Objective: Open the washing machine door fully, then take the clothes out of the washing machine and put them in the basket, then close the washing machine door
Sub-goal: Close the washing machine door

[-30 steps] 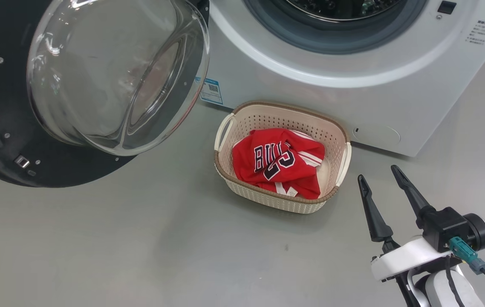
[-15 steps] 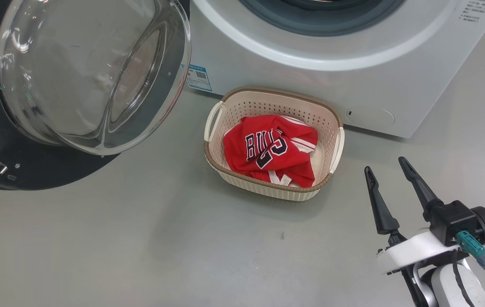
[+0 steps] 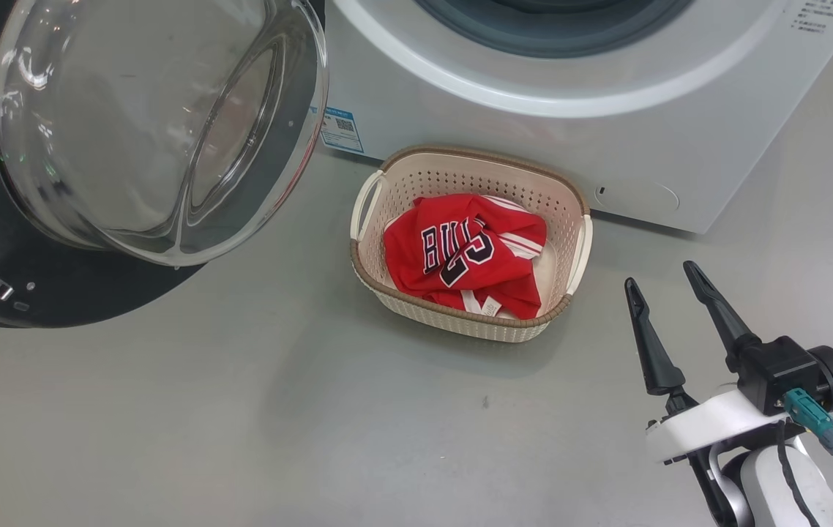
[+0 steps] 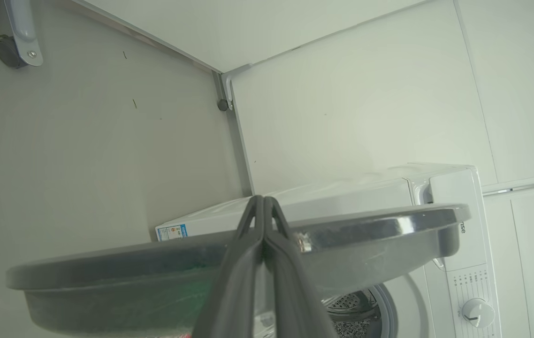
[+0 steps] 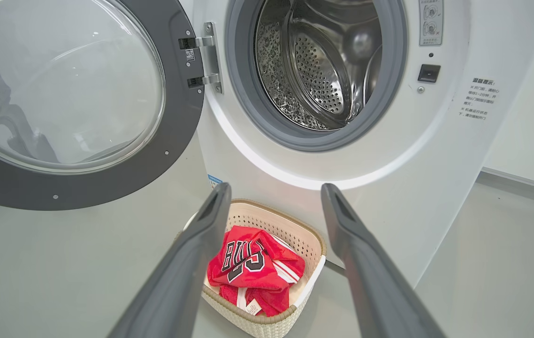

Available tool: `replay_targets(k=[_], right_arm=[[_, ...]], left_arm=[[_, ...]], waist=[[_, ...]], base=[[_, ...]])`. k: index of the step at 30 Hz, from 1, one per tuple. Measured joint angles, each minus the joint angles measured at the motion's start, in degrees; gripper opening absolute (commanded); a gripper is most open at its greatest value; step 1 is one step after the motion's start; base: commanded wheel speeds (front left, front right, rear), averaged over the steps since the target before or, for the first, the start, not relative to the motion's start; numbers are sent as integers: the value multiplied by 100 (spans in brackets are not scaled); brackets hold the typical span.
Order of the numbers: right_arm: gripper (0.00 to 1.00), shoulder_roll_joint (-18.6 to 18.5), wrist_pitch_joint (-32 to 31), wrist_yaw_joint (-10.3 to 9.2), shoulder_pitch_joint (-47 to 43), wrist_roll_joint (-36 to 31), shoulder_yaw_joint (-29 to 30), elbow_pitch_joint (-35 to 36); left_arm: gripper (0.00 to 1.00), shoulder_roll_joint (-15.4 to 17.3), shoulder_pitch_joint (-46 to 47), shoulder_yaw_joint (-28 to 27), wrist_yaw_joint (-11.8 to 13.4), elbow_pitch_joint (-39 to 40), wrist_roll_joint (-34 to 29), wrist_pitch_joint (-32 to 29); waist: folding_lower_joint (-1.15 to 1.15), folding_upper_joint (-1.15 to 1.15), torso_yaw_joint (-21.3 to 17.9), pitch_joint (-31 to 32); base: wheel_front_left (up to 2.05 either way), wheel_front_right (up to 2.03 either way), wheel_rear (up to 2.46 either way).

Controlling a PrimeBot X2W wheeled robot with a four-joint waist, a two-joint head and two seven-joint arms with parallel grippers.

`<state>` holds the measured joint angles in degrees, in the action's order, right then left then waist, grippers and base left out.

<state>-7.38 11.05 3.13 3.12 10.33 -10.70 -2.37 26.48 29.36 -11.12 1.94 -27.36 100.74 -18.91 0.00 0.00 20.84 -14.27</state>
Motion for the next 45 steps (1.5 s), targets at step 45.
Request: replay_targets(k=[45], right_arm=[[100, 60, 41, -20, -5, 22, -53, -52]], left_arm=[[0, -310, -767, 231, -882, 723, 420, -1704]], waist=[[0, 0, 83, 232]], base=[[0, 0, 0]])
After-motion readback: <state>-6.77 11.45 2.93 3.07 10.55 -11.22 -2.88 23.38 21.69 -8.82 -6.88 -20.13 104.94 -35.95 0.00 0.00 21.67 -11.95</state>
